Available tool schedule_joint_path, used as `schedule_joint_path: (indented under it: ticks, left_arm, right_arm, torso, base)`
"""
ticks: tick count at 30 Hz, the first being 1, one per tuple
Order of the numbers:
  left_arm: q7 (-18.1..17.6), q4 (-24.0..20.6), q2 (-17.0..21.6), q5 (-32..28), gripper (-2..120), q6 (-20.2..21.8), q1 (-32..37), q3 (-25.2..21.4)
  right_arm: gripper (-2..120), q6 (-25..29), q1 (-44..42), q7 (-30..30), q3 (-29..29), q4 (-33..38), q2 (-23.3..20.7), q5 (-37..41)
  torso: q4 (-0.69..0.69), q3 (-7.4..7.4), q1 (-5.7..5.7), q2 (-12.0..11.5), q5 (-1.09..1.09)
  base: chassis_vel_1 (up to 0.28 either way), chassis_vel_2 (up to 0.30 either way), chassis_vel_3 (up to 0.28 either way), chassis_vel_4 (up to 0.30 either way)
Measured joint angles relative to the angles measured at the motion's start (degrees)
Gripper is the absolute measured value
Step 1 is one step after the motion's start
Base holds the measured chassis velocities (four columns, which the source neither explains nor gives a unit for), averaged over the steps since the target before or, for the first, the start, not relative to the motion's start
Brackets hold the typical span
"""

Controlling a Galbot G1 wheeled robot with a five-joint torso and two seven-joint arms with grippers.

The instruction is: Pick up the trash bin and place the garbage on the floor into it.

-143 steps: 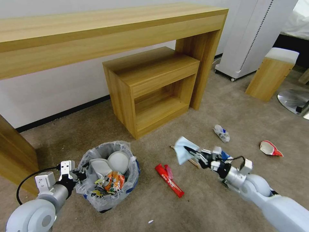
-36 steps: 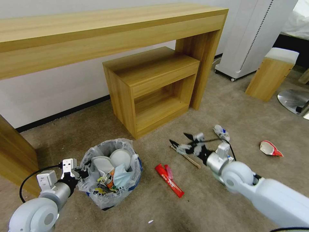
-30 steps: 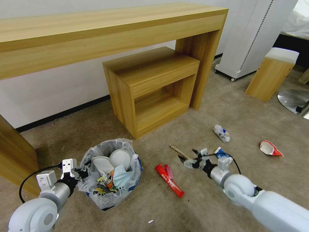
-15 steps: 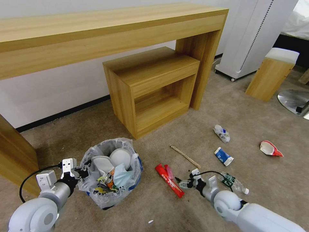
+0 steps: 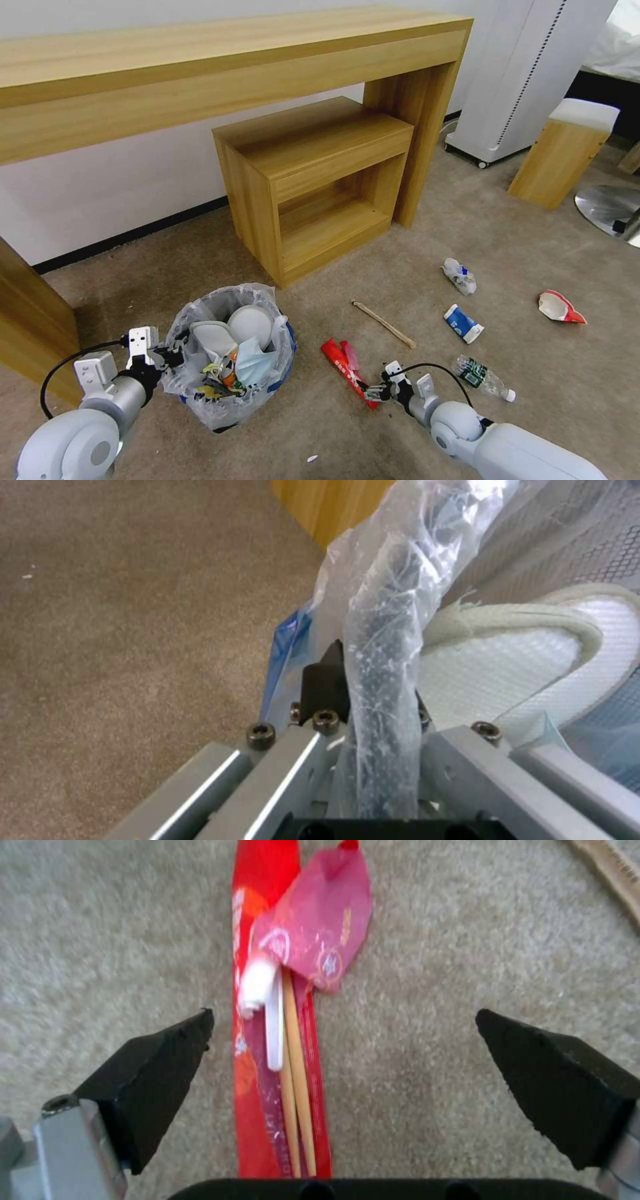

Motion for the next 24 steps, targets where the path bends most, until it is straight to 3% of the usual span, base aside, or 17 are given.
schedule_joint_path:
  ticks: [8, 24]
  left_arm:
    - [0.13, -0.50, -0.20, 0.12, 1, -0.06, 0.28, -0.02]
    - [0.42, -0.47, -0.34, 0.20, 1, -0.42, 0.08, 0.03]
  right_arm:
    - [100, 0.66, 1.19, -0.14, -2.81, -4.56, 1.94, -2.44]
    - [99, 1.61, 2.36, -0.21, -4.46, -5.96, 2.82, -3.87]
  torso:
    - [0.00, 0.00, 0.00, 0.00, 0.00]
    - [0.00, 0.00, 0.00, 0.00, 0.00]
  base:
    - [0.000, 0.000, 0.000, 0.000]
    - [0.000, 0.000, 0.000, 0.000]
